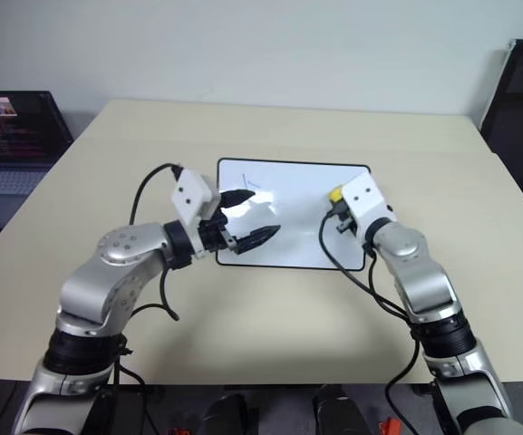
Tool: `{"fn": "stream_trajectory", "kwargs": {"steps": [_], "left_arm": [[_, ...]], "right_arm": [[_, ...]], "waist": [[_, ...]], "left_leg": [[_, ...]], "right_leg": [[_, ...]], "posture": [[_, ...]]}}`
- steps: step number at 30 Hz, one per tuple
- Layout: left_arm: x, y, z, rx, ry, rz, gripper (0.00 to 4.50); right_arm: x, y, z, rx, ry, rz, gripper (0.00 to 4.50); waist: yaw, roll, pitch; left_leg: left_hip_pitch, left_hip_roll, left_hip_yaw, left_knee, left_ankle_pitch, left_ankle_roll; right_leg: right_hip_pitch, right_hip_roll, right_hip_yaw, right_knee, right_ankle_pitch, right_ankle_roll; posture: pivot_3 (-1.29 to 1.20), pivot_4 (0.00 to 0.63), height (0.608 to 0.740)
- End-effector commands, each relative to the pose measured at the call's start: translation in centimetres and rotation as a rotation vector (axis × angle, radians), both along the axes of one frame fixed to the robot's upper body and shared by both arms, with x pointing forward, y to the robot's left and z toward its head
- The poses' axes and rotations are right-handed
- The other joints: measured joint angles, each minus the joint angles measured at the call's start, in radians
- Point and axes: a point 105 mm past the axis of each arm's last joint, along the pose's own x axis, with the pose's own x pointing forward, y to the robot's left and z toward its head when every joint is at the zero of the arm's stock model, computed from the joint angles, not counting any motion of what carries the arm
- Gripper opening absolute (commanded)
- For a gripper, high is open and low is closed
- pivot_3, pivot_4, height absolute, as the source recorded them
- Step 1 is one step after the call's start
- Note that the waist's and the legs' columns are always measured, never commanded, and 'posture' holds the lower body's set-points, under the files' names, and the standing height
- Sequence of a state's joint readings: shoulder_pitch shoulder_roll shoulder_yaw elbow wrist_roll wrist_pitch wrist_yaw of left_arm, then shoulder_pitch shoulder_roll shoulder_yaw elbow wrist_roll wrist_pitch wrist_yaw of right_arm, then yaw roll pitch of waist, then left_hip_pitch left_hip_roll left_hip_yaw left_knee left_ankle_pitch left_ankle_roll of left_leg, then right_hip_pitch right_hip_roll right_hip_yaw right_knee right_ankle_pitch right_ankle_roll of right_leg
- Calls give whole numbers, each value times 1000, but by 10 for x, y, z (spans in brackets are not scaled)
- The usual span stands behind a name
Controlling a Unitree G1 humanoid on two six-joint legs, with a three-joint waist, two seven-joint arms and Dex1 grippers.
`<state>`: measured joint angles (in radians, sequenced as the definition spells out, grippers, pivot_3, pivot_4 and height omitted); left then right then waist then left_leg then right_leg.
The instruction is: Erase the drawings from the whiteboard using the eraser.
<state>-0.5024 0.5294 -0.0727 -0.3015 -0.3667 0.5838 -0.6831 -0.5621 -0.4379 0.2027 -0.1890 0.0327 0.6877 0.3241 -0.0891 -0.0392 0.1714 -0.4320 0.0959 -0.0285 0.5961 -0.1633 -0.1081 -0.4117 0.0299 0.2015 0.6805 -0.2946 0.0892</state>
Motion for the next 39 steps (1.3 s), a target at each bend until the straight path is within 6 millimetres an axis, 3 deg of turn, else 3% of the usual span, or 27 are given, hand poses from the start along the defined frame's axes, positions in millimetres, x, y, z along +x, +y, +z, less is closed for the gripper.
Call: {"fn": "stream_trajectory", "kwargs": {"steps": [1,4,6,12,15,21,26,30,36,39], "left_arm": [[-1,3,8,-2,-47,2,4500],[-1,4,5,1,-42,0,4500],[-1,4,4,1,-40,-2,4500],[-1,3,1,1,-39,-5,4500],[-1,3,1,-1,-40,-4,4500],[-2,4,1,-2,-41,-3,4500],[-2,2,1,-6,-41,-8,4500],[-2,2,2,-7,-41,-11,4500],[-3,0,2,-11,-41,-10,4500],[-4,1,2,-11,-41,-7,4500]], "right_arm": [[3,-6,3,-47,-34,-41,1310],[19,-27,26,-81,-172,-182,1310],[23,-30,33,-64,-202,-202,1310],[19,-11,11,-97,-91,-88,1309],[11,-13,-4,-142,-23,-54,1309],[-3,-15,-14,-176,53,0,1309],[13,-30,11,-209,-91,-118,1309],[21,-29,27,-200,-157,-134,1309],[22,-18,22,-222,-132,-77,1308],[11,-9,1,-265,-28,18,1308]], "waist": [[-1,0,0],[0,0,0],[0,0,0],[0,0,0],[-1,0,0],[0,0,0],[-1,0,0],[-1,0,0],[-2,0,0],[-2,0,0]], "left_leg": [[0,0,0,1,0,0],[0,0,0,4,0,0],[0,0,0,7,0,0],[0,0,0,8,0,0],[0,0,0,8,0,0],[0,0,0,10,0,0],[0,0,0,11,0,0],[0,0,0,12,0,0],[0,0,1,10,0,0],[0,0,1,10,0,0]], "right_leg": [[0,0,0,0,0,0],[1,0,1,0,0,-1],[1,0,1,0,0,-2],[2,0,1,0,1,-2],[2,0,1,0,1,-2],[4,0,1,0,1,-2],[4,0,1,0,1,-2],[4,0,2,0,2,-2],[3,0,2,-1,1,-2],[3,0,2,0,1,-2]], "posture": [[0,150,740],[0,150,740],[0,150,740],[0,150,740],[0,150,740],[0,150,740],[0,150,740],[0,150,740],[0,150,740],[0,150,740]]}}
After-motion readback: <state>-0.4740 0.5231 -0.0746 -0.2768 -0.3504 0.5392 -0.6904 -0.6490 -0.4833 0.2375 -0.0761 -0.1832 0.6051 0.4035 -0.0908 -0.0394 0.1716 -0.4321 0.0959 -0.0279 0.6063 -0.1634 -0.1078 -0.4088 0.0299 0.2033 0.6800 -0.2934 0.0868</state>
